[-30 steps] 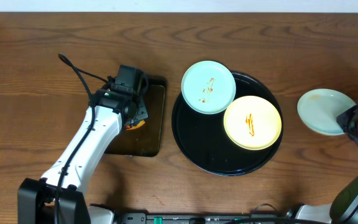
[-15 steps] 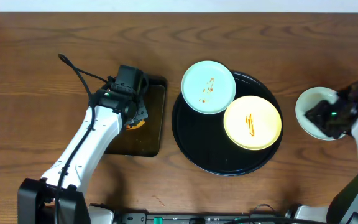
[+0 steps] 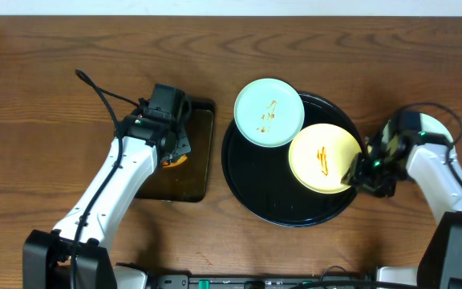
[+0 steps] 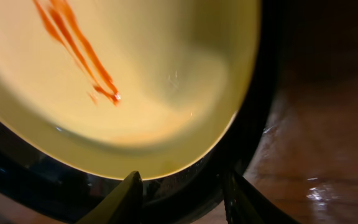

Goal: Clean dirty plates on tray and stack at the side
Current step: 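Move right gripper back and grasp the yellow plate rim, then scrub the yellow plate with the sponge in left gripper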

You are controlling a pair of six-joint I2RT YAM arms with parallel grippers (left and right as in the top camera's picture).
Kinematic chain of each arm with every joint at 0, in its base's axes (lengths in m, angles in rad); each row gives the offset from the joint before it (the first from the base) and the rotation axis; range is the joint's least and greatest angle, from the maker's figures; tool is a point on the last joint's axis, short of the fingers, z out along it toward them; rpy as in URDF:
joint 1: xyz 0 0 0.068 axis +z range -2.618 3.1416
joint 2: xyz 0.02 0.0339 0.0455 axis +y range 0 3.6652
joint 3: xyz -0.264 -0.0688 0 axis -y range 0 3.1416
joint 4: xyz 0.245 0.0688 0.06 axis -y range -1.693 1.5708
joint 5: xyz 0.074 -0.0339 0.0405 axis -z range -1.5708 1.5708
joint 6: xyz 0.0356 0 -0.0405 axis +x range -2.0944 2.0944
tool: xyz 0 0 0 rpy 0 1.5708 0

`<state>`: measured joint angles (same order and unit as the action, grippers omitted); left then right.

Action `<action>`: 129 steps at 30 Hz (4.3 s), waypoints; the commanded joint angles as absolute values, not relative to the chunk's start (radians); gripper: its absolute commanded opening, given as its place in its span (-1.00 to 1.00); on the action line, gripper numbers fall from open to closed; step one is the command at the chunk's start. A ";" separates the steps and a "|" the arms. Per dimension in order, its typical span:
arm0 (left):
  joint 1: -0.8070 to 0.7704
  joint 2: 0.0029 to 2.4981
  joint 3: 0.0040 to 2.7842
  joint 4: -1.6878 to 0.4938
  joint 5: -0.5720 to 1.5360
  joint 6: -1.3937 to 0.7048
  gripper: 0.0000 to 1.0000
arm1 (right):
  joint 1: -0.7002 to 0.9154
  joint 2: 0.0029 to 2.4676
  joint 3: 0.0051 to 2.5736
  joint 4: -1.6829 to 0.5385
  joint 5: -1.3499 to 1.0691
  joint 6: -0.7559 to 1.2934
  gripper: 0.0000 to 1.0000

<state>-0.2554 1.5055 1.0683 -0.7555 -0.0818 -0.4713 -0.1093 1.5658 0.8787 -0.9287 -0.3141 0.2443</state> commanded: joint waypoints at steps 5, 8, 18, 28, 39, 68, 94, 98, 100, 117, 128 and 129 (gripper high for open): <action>-0.252 1.503 1.081 -0.759 -0.098 -0.477 -0.66 | -0.049 1.549 0.828 -0.870 -0.303 0.356 -0.19; -0.252 1.503 1.081 -0.759 -0.098 -0.477 -0.66 | -0.038 1.549 0.822 -0.849 -0.302 0.383 -0.22; -0.252 1.503 1.081 -0.759 -0.098 -0.477 -0.66 | 0.006 1.549 0.791 -0.814 -0.228 0.519 -0.28; -0.252 1.503 1.081 -0.759 -0.098 -0.477 -0.66 | 0.058 1.549 0.751 -0.763 -0.214 0.554 -0.80; -0.254 1.503 1.081 -0.757 -0.047 -0.477 -0.74 | 0.156 1.549 0.749 -0.761 -0.213 0.553 -0.97; -0.754 1.702 1.081 -0.287 0.407 -0.653 -0.85 | 0.191 1.549 0.749 -0.688 -0.214 0.561 -0.97; -0.844 1.935 1.081 -0.068 0.636 -0.765 -0.85 | 0.191 1.549 0.749 -0.690 -0.214 0.560 -0.98; -0.843 1.947 1.081 -0.076 0.577 -0.764 -0.85 | 0.191 1.549 0.749 -0.691 -0.214 0.560 -0.98; -0.841 1.947 1.081 -0.081 0.522 -0.764 -0.85 | 0.191 1.549 0.749 -0.692 -0.213 0.560 -0.97; -0.809 1.947 1.081 -0.236 0.141 -0.646 -0.85 | 0.191 1.549 0.748 -0.696 -0.213 0.560 -0.98; -0.693 1.941 1.083 -0.245 0.137 -0.547 -0.85 | 0.191 1.549 0.743 -0.699 -0.213 0.560 -0.97; -0.682 1.936 1.083 -0.248 0.137 -0.537 -0.85 | 0.191 1.549 0.742 -0.699 -0.213 0.560 -0.98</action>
